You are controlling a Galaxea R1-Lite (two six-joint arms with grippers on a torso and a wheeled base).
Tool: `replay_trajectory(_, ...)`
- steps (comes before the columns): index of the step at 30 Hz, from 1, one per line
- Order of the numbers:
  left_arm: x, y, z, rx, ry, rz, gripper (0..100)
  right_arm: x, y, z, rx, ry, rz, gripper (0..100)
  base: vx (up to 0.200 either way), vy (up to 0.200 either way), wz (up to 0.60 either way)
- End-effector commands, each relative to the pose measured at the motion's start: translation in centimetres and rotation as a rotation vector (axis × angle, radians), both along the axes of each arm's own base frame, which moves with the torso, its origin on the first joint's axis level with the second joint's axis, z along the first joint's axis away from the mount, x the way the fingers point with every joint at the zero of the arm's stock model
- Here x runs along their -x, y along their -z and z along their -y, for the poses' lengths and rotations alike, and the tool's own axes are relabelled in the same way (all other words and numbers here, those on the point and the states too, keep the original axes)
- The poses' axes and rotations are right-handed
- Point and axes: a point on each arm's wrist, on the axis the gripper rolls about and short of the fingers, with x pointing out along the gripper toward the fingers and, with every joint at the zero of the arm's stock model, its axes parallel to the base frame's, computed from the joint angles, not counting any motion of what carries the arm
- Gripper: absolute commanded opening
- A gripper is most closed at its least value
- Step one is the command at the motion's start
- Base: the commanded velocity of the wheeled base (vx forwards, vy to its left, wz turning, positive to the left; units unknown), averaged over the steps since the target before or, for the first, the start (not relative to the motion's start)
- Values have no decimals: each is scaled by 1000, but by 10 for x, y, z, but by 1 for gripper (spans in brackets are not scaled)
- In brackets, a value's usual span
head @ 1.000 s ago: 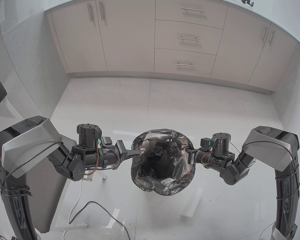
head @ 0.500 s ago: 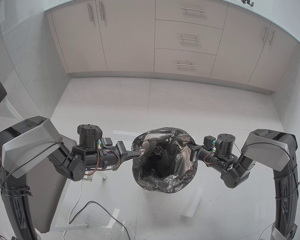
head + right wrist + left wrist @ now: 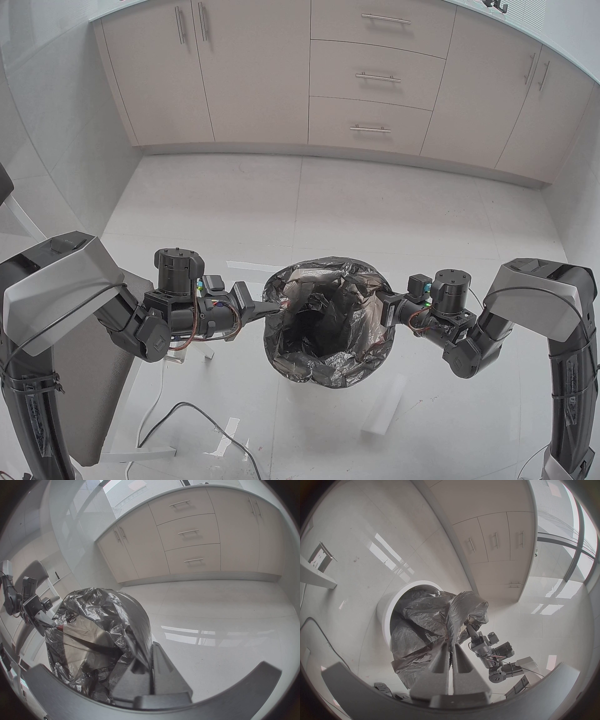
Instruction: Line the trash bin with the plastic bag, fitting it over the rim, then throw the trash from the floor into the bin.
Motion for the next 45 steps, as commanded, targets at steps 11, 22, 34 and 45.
replay_trajectory(11, 0, -1, 0, 1, 0, 2, 0, 1, -3, -3, 15, 10, 26, 0, 0, 0, 0)
replay_trajectory(22, 0, 1, 0, -1, 0, -3, 0, 0, -3, -3, -1, 4, 37, 100, 0, 0, 0)
replay_trajectory(34, -1, 2, -2, -3, -5, -1, 0, -13, 10, -2, -23, 16, 91, 100, 0, 0, 0)
replay_trajectory(45, -16, 6, -18, -167, -5, 43, 0, -24, 10, 2, -42, 36, 90, 100, 0, 0, 0)
